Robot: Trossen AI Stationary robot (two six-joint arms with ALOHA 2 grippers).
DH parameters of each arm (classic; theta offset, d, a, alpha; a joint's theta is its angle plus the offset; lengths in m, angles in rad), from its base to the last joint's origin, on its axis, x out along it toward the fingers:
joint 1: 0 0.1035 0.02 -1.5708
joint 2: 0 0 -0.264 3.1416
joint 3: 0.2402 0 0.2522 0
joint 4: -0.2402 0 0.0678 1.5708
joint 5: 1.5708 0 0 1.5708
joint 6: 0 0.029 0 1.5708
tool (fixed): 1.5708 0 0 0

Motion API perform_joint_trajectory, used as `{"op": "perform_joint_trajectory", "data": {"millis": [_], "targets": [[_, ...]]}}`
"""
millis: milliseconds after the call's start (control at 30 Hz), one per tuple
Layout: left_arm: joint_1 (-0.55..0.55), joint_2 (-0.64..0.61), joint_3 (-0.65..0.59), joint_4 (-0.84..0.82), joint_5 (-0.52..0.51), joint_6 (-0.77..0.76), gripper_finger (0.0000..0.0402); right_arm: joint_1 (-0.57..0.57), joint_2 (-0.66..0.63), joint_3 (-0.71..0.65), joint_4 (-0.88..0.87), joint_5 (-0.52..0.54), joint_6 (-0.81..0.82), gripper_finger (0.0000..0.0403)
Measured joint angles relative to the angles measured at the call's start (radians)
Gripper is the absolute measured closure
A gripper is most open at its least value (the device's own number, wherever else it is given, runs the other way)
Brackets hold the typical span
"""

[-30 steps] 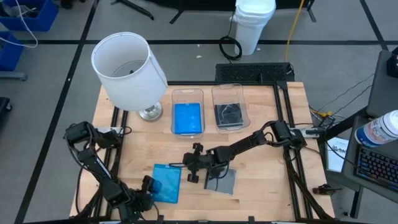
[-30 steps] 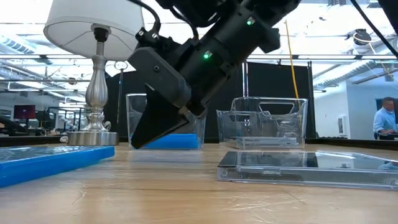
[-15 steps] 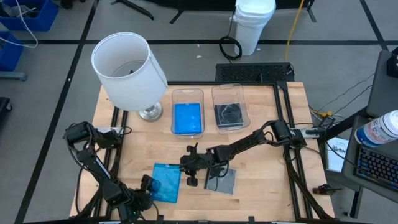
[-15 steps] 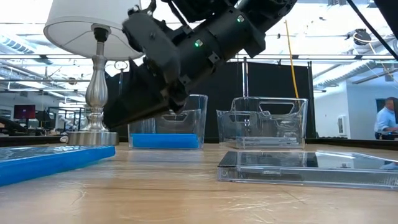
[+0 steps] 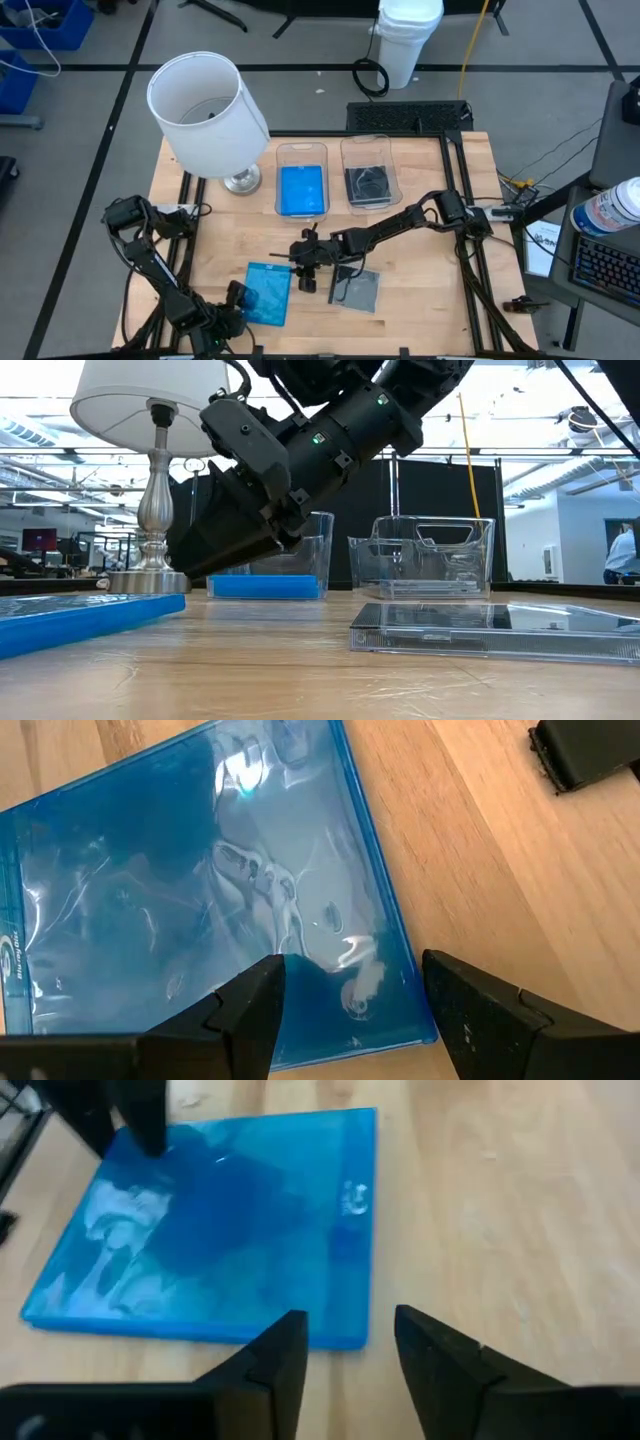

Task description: Pick & place jewel cases by type

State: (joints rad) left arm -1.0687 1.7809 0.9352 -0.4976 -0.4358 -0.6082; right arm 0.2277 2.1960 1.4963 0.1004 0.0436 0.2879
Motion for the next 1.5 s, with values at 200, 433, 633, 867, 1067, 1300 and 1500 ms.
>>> {"op": "perform_joint_trajectory", "data": {"millis": [200,433,633,867,1067,1300,1500], "targets": [[0.000,0.000,0.000,0.000,-0.005,0.001,0.0160,-0.029,0.000,0.000,-0.011,-0.033,0.073,0.0231],[0.004,0.000,0.000,0.000,-0.009,0.007,0.0160,-0.051,0.008,0.000,-0.015,-0.105,0.153,0.0226],[0.008,-0.002,-0.015,0.005,-0.020,-0.009,0.0160,-0.059,0.029,-0.026,-0.003,-0.179,0.249,0.0228],[0.007,-0.005,-0.050,0.045,-0.028,-0.026,0.0160,-0.061,0.047,-0.073,0.140,-0.221,0.320,0.0229],[0.007,-0.003,-0.068,0.066,-0.029,-0.025,0.0160,-0.066,0.062,-0.088,0.189,-0.250,0.344,0.0233],[0.007,-0.002,-0.069,0.085,-0.056,-0.002,0.0160,-0.058,0.069,-0.090,0.269,-0.295,0.344,0.0234],[0.011,-0.002,-0.069,0.096,-0.073,0.005,0.0160,-0.040,0.070,-0.090,0.287,-0.336,0.351,0.0234]]}}
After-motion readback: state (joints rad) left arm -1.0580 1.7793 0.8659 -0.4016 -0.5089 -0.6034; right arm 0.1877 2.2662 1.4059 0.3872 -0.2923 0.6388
